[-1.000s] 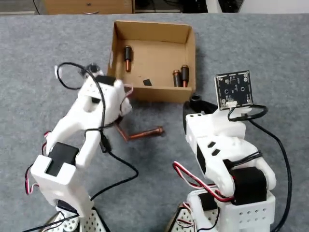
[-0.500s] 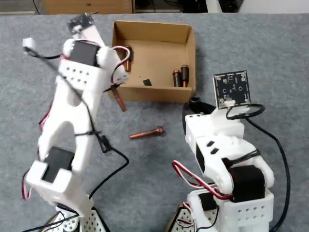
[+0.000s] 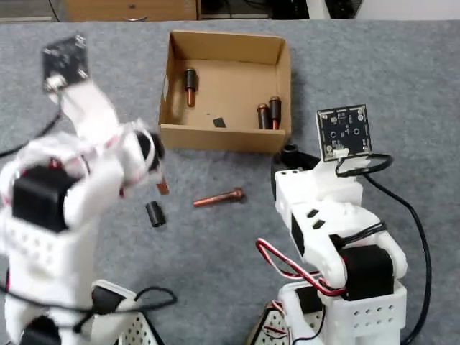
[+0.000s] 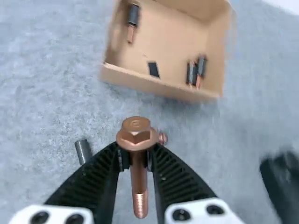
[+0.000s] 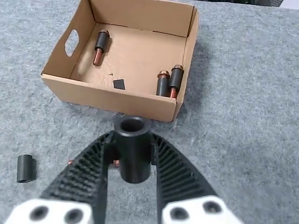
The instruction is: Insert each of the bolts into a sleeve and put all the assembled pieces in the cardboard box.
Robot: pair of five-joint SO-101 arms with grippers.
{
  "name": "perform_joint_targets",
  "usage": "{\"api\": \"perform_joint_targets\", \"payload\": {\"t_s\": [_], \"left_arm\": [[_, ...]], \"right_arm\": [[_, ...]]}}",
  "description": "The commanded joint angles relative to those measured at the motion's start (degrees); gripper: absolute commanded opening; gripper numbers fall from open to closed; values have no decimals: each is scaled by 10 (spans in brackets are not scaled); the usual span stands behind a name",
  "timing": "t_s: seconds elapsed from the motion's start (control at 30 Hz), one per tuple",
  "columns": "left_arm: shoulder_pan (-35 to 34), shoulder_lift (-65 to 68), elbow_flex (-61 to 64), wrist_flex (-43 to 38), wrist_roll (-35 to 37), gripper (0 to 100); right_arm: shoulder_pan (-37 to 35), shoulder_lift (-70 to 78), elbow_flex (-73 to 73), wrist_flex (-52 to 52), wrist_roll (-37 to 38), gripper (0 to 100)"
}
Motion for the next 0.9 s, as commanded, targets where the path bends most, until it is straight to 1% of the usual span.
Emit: {"api": "perform_joint_targets", "payload": {"t_s": [0.0,0.1,0.23,0.37,0.47,0.53,0.6,0.67,0.77,0.87], "left_arm": [[53,-81,76,-72,-28,19],[58,-167,185,-170,-33,19],[58,-284,342,-289,-33,19],[62,-344,428,-352,-32,19],[103,-345,442,-361,-33,19],[137,-345,440,-366,-28,19],[159,-344,442,-388,-28,19],[159,-336,445,-407,-28,19],[158,-305,431,-422,-21,19],[136,-279,408,-438,-18,19]], "right_arm": [[-35,-6,2,-11,-5,2],[-51,-20,23,-11,-6,2],[-51,-95,73,-12,-6,2],[-51,-196,145,-12,-6,2],[-55,-266,197,-18,-6,2],[-70,-308,211,-32,-6,2],[-95,-340,228,-44,-7,2],[-122,-362,257,-62,-7,2],[-143,-371,304,-109,-7,2],[-156,-371,363,-169,-7,2]]}}
